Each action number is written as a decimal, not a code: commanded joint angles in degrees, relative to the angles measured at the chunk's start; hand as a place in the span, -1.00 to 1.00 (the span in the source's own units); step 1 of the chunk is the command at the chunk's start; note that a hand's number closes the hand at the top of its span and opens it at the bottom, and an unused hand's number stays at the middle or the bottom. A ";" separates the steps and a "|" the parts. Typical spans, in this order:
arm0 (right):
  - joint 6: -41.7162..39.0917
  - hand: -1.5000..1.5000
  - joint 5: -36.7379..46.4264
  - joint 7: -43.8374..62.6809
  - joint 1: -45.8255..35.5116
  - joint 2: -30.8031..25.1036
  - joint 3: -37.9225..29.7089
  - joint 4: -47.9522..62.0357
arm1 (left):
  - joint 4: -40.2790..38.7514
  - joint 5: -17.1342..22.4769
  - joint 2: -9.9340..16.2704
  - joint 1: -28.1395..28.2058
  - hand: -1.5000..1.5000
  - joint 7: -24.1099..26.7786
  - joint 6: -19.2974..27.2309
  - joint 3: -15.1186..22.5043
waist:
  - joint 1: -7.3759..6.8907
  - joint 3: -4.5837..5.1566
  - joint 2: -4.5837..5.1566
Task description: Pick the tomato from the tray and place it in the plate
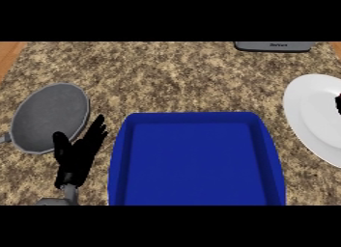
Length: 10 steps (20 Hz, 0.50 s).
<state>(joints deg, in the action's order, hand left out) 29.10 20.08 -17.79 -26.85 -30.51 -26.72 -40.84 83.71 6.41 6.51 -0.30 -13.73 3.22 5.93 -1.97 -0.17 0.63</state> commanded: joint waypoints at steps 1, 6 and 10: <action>-3.79 -1.00 5.99 4.53 -1.72 -4.65 3.92 11.47 | -1.94 -0.20 -0.25 -0.70 0.00 0.55 -0.66 0.35 | -1.34 0.03 0.84; -9.77 -1.00 2.58 -3.65 -7.57 -4.71 1.46 20.71 | -2.06 0.67 0.10 -1.37 0.00 0.70 -1.86 -0.24 | -1.73 -0.24 0.91; -14.23 -1.00 -2.25 -12.83 -8.23 -4.12 -2.52 22.04 | -2.28 0.67 -0.36 0.65 0.00 1.78 -1.47 -0.48 | -0.76 -0.20 0.51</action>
<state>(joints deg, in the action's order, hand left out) 18.71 20.75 -24.39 -33.46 -34.55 -26.78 -21.77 83.05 6.56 6.15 -0.72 -12.36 2.16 6.06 -3.17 -0.47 1.15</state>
